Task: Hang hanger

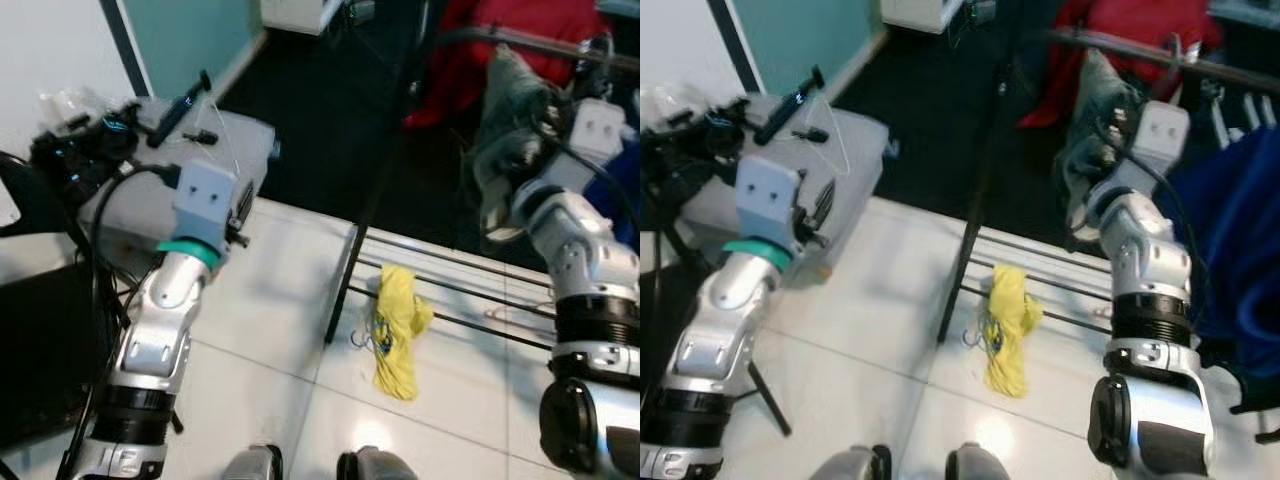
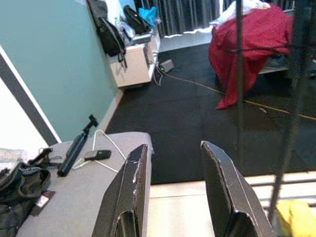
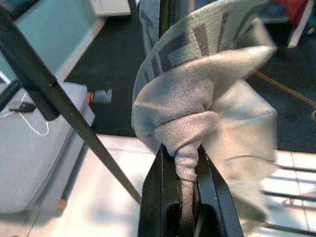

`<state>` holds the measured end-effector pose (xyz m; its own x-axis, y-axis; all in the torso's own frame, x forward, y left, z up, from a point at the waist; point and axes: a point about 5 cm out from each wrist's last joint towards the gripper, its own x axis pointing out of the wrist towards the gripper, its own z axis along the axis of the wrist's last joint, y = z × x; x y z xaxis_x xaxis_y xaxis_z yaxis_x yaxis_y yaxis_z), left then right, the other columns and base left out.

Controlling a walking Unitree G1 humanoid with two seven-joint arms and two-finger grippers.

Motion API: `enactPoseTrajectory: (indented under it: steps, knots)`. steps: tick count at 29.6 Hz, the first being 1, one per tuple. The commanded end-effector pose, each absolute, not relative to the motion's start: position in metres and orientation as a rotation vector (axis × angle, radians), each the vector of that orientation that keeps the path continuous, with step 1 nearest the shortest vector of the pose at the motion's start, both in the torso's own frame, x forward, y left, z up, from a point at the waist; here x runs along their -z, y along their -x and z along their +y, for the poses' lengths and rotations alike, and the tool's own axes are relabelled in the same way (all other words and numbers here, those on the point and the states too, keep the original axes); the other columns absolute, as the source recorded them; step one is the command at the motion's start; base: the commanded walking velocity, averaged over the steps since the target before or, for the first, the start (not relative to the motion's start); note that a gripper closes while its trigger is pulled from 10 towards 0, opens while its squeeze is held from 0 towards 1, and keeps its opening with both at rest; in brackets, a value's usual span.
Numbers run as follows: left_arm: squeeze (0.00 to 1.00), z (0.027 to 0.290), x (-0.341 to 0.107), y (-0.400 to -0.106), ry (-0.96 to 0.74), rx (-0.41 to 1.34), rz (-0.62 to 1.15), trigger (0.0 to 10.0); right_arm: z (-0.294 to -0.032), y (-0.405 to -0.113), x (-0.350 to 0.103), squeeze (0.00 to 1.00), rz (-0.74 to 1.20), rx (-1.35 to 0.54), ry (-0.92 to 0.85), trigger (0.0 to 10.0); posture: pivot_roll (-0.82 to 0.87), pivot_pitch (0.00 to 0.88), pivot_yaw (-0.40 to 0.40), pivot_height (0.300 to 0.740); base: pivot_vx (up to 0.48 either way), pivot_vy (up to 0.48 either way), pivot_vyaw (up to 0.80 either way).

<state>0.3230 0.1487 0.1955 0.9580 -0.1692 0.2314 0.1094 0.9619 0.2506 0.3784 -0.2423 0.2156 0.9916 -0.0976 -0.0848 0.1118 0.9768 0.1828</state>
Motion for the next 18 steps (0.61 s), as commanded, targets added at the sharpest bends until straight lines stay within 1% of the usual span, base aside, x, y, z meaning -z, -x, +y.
enactPoseTrajectory:
  steps: [1,11,12,13,15,17,18]
  knots:
    - [0.0,0.143,-0.192,-0.322,-0.238,0.173,-0.25,10.0,-0.249,-0.379,-0.22,0.0,0.073,0.125,-0.191,10.0,-0.06,0.058,0.03,0.74,0.48,0.0,0.0]
    - [0.0,0.137,-0.192,-0.319,-0.23,0.221,-0.258,10.0,-0.256,-0.382,-0.228,0.0,0.07,0.129,-0.166,10.0,-0.06,0.065,0.034,0.74,0.456,0.0,0.0]
    - [0.0,0.132,-0.194,-0.316,-0.236,0.271,-0.278,10.0,-0.257,-0.382,-0.227,0.0,0.078,0.127,-0.155,10.0,-0.06,0.068,0.029,0.74,0.0,0.0,0.0]
    - [0.0,0.132,-0.194,-0.316,-0.236,0.271,-0.278,10.0,-0.257,-0.382,-0.227,0.0,0.078,0.127,-0.155,10.0,-0.06,0.068,0.029,0.74,0.0,0.0,0.0]
    - [0.0,0.11,-0.199,-0.3,-0.255,0.499,-0.313,10.0,-0.256,-0.379,-0.216,0.0,0.107,0.13,-0.156,10.0,-0.05,0.075,0.025,0.74,0.0,0.0,0.0]
    - [0.0,0.11,-0.199,-0.3,-0.255,0.499,-0.313,10.0,-0.256,-0.379,-0.216,0.0,0.107,0.13,-0.156,10.0,-0.05,0.075,0.025,0.74,0.0,0.0,0.0]
    - [0.0,0.101,-0.201,-0.291,-0.256,0.61,-0.32,10.0,-0.255,-0.377,-0.21,0.0,0.12,0.135,-0.162,10.0,-0.05,0.078,0.024,0.74,0.0,0.0,0.0]
